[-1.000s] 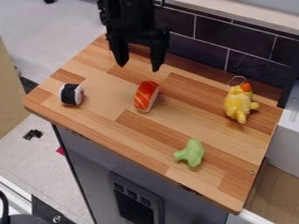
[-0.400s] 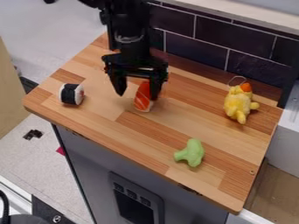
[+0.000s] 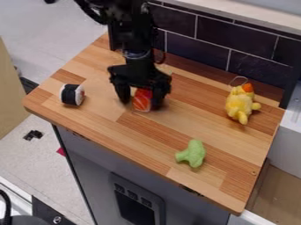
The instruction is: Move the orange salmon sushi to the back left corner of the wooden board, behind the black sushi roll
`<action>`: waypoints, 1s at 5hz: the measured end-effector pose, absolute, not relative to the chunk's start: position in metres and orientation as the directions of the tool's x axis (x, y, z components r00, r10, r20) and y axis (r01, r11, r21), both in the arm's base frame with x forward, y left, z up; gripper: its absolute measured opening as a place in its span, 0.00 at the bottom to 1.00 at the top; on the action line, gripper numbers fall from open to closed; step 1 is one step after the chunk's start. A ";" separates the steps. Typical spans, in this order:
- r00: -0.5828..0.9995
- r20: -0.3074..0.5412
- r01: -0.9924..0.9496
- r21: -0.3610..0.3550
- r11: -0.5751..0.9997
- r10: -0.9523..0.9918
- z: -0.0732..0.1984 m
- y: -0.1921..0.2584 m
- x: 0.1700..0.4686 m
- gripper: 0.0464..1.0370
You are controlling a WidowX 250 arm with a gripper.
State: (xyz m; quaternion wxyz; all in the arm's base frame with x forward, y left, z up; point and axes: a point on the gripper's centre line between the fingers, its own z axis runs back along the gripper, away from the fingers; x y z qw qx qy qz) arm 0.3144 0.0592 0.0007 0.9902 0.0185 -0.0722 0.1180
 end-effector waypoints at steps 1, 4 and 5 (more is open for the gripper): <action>0.961 0.161 -0.232 0.023 0.972 0.226 -0.002 0.062 0.326 0.92; 0.965 0.075 -0.252 -0.001 0.968 0.252 -0.003 0.064 0.337 0.52; 0.963 0.033 -0.266 -0.005 0.964 0.266 0.000 0.062 0.335 0.52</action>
